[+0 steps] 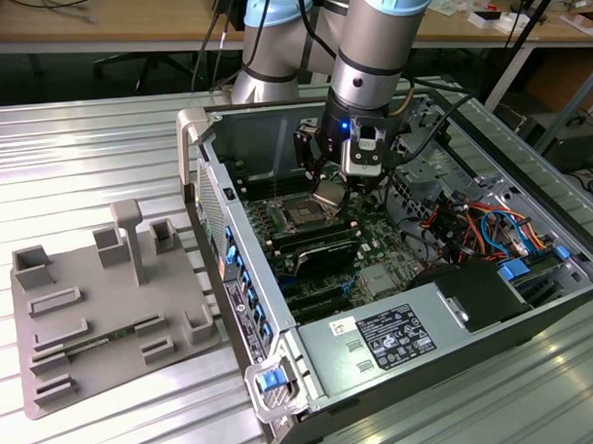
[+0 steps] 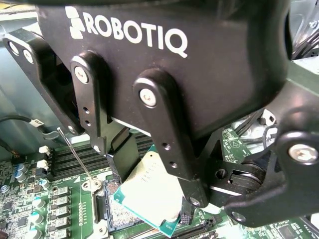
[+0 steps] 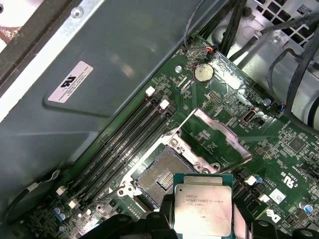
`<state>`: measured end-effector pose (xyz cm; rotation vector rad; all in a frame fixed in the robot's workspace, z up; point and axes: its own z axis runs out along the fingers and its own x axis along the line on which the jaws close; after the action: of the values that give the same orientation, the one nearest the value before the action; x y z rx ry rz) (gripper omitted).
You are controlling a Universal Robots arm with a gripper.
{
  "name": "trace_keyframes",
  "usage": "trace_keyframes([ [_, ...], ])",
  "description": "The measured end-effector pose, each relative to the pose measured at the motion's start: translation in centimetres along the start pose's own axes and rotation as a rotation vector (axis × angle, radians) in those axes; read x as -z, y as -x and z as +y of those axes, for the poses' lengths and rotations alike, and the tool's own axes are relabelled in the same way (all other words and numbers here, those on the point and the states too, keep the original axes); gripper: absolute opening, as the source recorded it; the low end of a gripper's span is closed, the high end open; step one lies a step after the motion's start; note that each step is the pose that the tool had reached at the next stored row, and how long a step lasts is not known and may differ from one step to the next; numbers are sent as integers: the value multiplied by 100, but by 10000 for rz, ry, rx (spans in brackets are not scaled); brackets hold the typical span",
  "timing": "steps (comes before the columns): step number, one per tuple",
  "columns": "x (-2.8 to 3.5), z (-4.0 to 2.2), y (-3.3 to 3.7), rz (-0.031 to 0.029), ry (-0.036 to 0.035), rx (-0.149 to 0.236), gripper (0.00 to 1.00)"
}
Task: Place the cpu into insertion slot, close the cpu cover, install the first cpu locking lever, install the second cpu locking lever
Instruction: 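Place the cpu into insertion slot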
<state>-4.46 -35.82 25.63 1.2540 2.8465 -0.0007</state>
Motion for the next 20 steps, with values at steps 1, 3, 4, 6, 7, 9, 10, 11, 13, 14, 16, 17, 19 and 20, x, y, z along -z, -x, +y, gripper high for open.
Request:
trace_keyframes([
  [1, 0, 0, 0, 0, -1, -18, 55],
  [3, -1, 0, 0, 0, -1, -43, 55],
  [4, -1, 0, 0, 0, -2, -55, 55],
  [6, -2, 0, 0, -1, -3, -98, 55],
  [7, -2, 0, 0, -1, -3, -112, 55],
  [9, -3, 0, 0, -1, -4, -145, 55],
  [10, -4, 0, 0, -1, -5, -168, 55],
  [11, -4, 0, 0, -2, -6, -184, 55],
  [13, -5, 0, 0, -2, -7, -224, 55],
  [14, -6, 0, 0, -3, -7, -242, 55],
  [16, -7, 0, 0, -3, -8, -266, 55],
  [17, -7, 0, 0, -3, -8, -277, 55],
  [19, -8, 0, 0, -3, -9, -305, 55],
  [20, -8, 0, 0, -3, -9, -314, 55],
])
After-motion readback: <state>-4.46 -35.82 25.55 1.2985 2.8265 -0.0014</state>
